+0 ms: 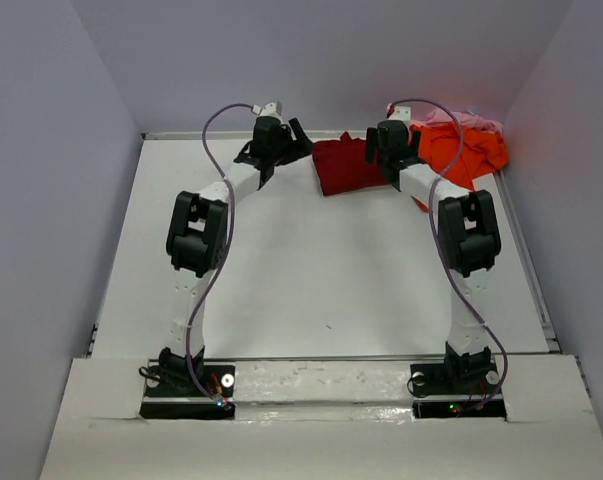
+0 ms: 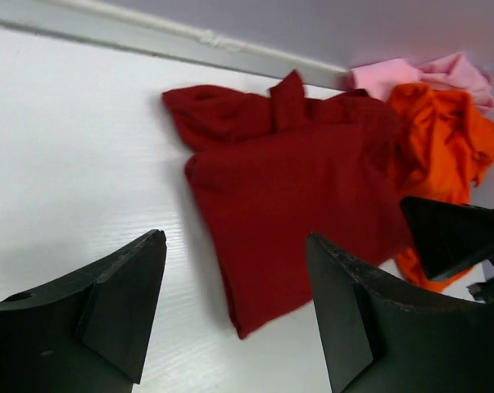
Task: Fold and stack the t-shirts
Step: Fold the tshirt
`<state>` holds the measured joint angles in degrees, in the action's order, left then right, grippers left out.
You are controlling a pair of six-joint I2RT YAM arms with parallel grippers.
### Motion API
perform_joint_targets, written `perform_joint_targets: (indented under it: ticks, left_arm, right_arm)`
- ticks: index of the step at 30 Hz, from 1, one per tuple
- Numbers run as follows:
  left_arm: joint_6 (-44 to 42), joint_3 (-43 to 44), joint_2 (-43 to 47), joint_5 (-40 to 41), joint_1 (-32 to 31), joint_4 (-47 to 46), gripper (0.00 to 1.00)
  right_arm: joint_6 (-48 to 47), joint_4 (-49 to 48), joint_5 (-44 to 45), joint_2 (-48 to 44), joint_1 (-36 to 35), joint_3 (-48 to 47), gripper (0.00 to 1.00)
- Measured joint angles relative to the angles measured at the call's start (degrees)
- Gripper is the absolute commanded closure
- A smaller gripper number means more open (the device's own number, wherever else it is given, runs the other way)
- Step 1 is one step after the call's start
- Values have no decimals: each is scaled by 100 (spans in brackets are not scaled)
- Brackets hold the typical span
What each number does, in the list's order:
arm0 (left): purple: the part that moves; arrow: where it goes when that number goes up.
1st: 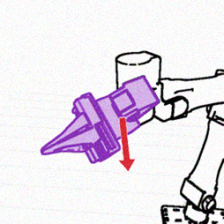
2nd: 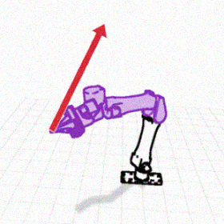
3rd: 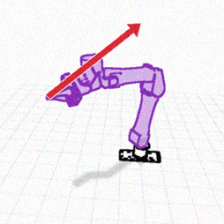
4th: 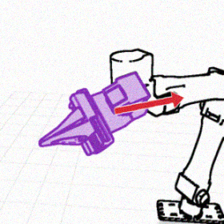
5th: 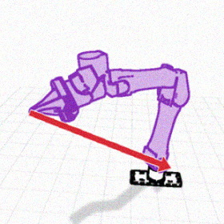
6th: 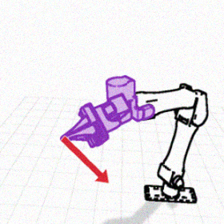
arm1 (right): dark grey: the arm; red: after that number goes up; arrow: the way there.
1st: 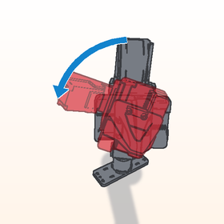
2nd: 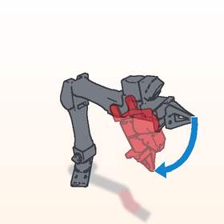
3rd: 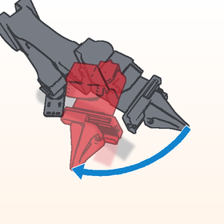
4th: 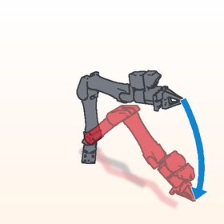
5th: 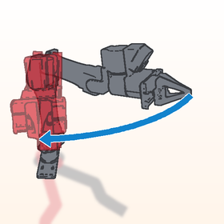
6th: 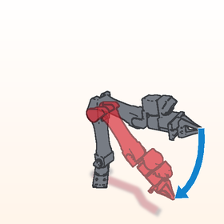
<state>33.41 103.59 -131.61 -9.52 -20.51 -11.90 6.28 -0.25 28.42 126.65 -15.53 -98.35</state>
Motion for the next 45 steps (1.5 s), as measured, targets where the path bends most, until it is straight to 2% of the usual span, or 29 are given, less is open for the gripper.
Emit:
perform_joint_targets:
  ticks: [5,8,16,23,28,34,45]
  left_arm:
    - [-466,28,1086,144,-175,494,22]
    - [-758,-114,1698,234,-245,734,22]
    - [-1394,-1711,3449,516,-247,1139,22]
    - [-1453,-1989,3606,498,-254,1379,22]
    - [-1453,-2074,3960,474,-264,1434,22]
    - [-1419,-2074,4223,339,-160,1399,22]
    - [-968,-2258,4210,-243,573,1172,23]
  right_arm:
    - [118,22,-654,-833,-55,323,7]
    - [177,59,-1016,-988,-66,352,7]
    - [498,667,-2468,-254,-68,-190,8]
    - [599,942,-3082,562,-68,-802,11]
    - [638,1010,-3252,693,-68,-857,11]
    - [767,669,-3279,483,-136,-225,11]
    - [1204,334,-3230,-949,-769,1961,12]
